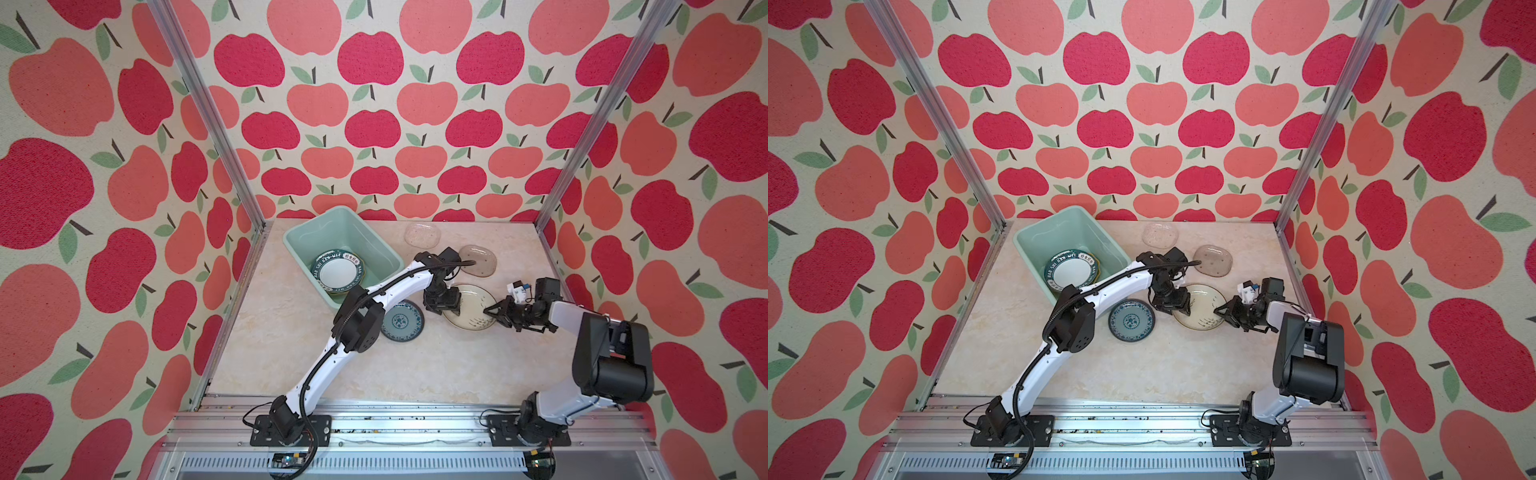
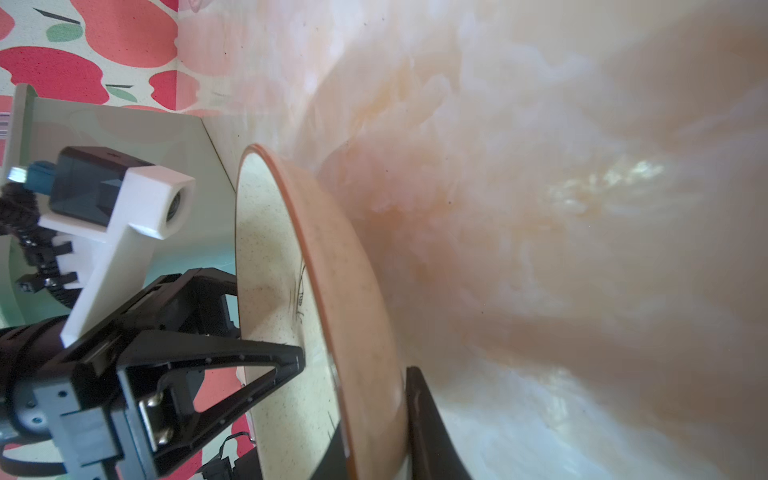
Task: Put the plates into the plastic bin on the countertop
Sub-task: 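Lift the beige plate upright with the right gripper while the left gripper withdraws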
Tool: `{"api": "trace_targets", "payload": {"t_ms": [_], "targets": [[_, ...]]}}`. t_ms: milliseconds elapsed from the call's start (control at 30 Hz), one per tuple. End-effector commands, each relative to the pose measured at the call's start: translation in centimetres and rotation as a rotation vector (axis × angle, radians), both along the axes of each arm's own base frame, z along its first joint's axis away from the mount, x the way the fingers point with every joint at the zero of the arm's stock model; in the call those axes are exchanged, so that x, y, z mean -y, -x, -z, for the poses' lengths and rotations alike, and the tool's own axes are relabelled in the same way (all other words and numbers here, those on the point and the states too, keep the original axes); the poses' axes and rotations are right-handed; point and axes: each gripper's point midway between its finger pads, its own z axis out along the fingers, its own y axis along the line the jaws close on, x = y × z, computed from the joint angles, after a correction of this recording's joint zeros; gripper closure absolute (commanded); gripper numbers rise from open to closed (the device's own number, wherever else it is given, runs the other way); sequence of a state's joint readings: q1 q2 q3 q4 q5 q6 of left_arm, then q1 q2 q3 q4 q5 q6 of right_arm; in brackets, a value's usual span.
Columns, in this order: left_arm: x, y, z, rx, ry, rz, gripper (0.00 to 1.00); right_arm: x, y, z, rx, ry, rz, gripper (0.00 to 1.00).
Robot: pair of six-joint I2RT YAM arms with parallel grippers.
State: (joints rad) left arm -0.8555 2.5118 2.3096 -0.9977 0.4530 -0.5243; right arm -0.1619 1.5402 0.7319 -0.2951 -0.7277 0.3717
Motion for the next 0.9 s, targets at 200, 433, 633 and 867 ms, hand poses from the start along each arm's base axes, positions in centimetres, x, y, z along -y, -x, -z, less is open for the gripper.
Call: {"api": "trace_targets", "payload": {"t_ms": [200, 433, 633, 867], "targets": [[-1.0, -0.9, -9.2, 0.213, 0.061, 0.005, 0.29, 2.8, 2.1, -4.9, 0.012, 0.195, 0.037, 0.96], [-3.7, -2.0, -17.3, 0.44, 0.079, -0.018, 0.17, 3.5, 2.1, -11.4, 0.109, 0.252, 0.067, 0.96], [-8.1, -2.2, -24.5, 0.64, 0.065, -0.034, 0.13, 2.0, 1.7, -18.2, 0.205, 0.21, 0.074, 0.96], [-16.3, -0.7, -30.0, 0.798, -0.017, -0.083, 0.07, -3.3, 1.1, -23.9, 0.271, 0.14, 0.037, 0.96]]}}
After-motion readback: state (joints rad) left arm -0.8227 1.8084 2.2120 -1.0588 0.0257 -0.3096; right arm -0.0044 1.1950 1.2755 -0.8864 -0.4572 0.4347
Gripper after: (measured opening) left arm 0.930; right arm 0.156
